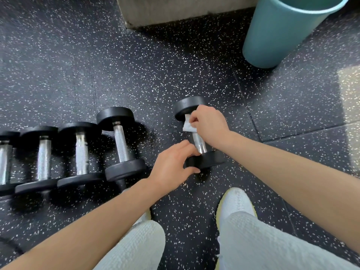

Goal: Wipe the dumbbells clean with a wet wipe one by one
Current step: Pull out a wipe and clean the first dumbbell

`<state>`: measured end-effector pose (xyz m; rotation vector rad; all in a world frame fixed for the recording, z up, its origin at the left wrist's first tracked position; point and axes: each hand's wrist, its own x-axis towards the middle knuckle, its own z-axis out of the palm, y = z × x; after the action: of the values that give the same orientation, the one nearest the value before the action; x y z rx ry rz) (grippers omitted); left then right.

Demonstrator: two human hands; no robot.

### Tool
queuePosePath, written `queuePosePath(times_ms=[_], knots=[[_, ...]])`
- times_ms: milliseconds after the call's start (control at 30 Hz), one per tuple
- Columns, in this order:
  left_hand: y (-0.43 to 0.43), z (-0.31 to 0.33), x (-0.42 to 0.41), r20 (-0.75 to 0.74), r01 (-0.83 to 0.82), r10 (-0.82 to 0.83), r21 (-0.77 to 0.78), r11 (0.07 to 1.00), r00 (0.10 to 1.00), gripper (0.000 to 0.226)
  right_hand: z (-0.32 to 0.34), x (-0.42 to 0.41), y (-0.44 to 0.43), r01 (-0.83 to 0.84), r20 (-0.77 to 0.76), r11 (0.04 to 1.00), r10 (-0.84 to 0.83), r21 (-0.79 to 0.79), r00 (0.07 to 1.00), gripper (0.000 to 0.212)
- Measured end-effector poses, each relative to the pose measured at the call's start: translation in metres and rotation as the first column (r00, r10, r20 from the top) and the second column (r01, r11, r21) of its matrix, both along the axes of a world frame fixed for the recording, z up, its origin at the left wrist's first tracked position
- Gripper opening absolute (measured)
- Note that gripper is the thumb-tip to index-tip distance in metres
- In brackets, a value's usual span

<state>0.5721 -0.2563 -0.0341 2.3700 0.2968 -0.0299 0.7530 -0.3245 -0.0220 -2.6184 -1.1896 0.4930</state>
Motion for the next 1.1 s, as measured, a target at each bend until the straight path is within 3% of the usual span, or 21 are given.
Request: queuePosePath(times_ms=[167,333,567,700,800,900,1100], knots=[[0.002,-0.001,-0.002,0.01,-0.014,0.014,-0.003,1.0,1.0,0.038,-0.004,-0.016,-0.031,-0.133,0.06,0.99,0.136,-0.046,0.989,0.02],[0.002,-0.001,-0.003,0.013,-0.016,0.016,-0.024,1.0,1.0,0.038,-0.008,-0.023,-0.065,-0.302,0.037,0.952,0.301,0.045,0.953,0.029],[-0.002,-0.002,-0.003,0.006,-0.027,0.028,-0.05,0.998,1.0,0.038,-0.014,-0.012,-0.037,-0.276,0.059,0.96,0.273,0.053,0.96,0.041],[-0.004,-0.004,-0.005,0.022,-0.024,0.024,-0.023,0.999,0.999,0.039,-0.009,-0.023,-0.061,-0.403,0.147,0.915,0.4,-0.012,0.905,0.037],[-0.007,-0.004,-0.006,0.04,-0.025,0.025,0.005,1.0,0.999,0.038,-0.007,-0.023,-0.072,-0.373,0.054,0.927,0.371,0.028,0.927,0.03],[-0.01,-0.003,-0.004,0.051,-0.017,0.017,0.011,1.0,0.999,0.04,-0.011,-0.013,-0.056,-0.337,0.018,0.94,0.336,0.049,0.942,0.037],[-0.012,-0.006,-0.005,0.031,0.036,-0.037,0.047,0.998,0.999,0.051,-0.016,-0.008,-0.04,-0.258,0.047,0.966,0.256,0.036,0.966,0.03]])
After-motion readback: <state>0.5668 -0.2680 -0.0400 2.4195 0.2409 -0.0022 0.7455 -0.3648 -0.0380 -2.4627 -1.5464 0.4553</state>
